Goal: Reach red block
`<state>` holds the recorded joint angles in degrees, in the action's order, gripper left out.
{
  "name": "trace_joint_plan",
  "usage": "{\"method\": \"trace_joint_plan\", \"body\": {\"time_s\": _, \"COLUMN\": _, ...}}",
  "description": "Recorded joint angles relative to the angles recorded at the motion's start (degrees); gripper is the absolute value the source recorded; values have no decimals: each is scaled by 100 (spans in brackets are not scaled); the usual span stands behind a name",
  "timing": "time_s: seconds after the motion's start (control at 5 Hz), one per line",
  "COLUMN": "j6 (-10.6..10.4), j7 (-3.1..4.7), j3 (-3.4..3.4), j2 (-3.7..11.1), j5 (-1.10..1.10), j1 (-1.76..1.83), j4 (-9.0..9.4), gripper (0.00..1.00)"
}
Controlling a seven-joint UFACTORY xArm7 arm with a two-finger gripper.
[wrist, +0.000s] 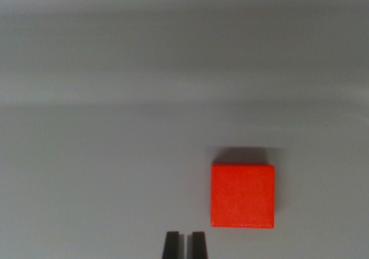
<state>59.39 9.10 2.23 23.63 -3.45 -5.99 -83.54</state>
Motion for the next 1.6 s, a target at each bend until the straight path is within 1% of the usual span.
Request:
{"method": "trace_joint_plan", "body": {"time_s": 0.2, "j6": -232, "j7": 51, "j3": 19, "j2": 210, "j5": -6, "j1": -48, "j4": 40, "gripper": 0}}
{"method": "trace_joint_plan", "body": {"time_s": 0.4, "j6": -232, "j7": 51, "j3": 19, "j2": 210, "j5": -6, "j1": -48, "j4": 40, "gripper": 0}}
{"method": "trace_joint_plan", "body": {"time_s": 0.6, "j6": -458, "j7": 101, "j3": 37, "j2": 414, "j5": -13, "j1": -94, "j4": 79, "gripper": 0}}
{"method": "trace_joint_plan", "body": {"time_s": 0.8, "j6": -458, "j7": 101, "j3": 37, "j2": 414, "j5": -13, "j1": -94, "j4": 79, "gripper": 0}}
{"method": "trace_joint_plan", "body": {"time_s": 1.0, "j6": -659, "j7": 146, "j3": 54, "j2": 596, "j5": -18, "j1": -135, "j4": 114, "gripper": 0}}
{"method": "trace_joint_plan", "body": {"time_s": 1.2, "j6": -659, "j7": 146, "j3": 54, "j2": 596, "j5": -18, "j1": -135, "j4": 114, "gripper": 0}}
{"method": "trace_joint_plan", "body": {"time_s": 1.4, "j6": -834, "j7": 185, "j3": 68, "j2": 754, "j5": -23, "j1": -171, "j4": 144, "gripper": 0}}
{"method": "trace_joint_plan", "body": {"time_s": 1.6, "j6": -834, "j7": 185, "j3": 68, "j2": 754, "j5": -23, "j1": -171, "j4": 144, "gripper": 0}}
